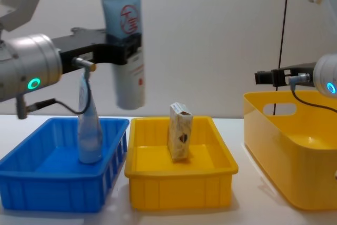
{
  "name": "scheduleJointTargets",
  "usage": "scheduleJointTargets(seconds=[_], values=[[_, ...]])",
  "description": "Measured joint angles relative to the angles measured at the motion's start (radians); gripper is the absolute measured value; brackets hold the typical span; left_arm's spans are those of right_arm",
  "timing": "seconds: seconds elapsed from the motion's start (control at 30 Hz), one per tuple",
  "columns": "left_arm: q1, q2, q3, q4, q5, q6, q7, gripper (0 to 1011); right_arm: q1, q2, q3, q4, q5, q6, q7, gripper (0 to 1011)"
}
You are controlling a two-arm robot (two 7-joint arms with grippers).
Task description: Bimanual collaborative sorting of washing and personal care products
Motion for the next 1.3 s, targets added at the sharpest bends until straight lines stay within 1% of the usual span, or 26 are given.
scheduleJointTargets(seconds=[0.17,0.37,0.67,0.8,1.03,1.3], values=[[-0.027,-0.006,0.023,0.017,-0.014,-0.034,-0.055,246,0.000,0.000,0.000,0.000,0.000,0.000,0.000,1004],[-0.050,-0.012,0.042,0.034,-0.032,-0.067,-0.104,246,0.000,0.000,0.000,0.000,0.000,0.000,0.000,1004],[-0.068,-0.016,0.058,0.046,-0.049,-0.094,-0.144,246,0.000,0.000,0.000,0.000,0.000,0.000,0.001,1004],[-0.072,-0.017,0.061,0.048,-0.052,-0.099,-0.152,246,-0.002,0.001,0.000,-0.003,0.001,0.000,0.009,1004],[-0.078,-0.019,0.066,0.052,-0.058,-0.107,-0.164,246,-0.012,0.014,-0.002,-0.022,0.009,0.000,0.046,1004],[-0.081,-0.019,0.069,0.054,-0.061,-0.113,-0.173,246,-0.033,0.046,-0.011,-0.063,0.030,0.005,0.129,1004]])
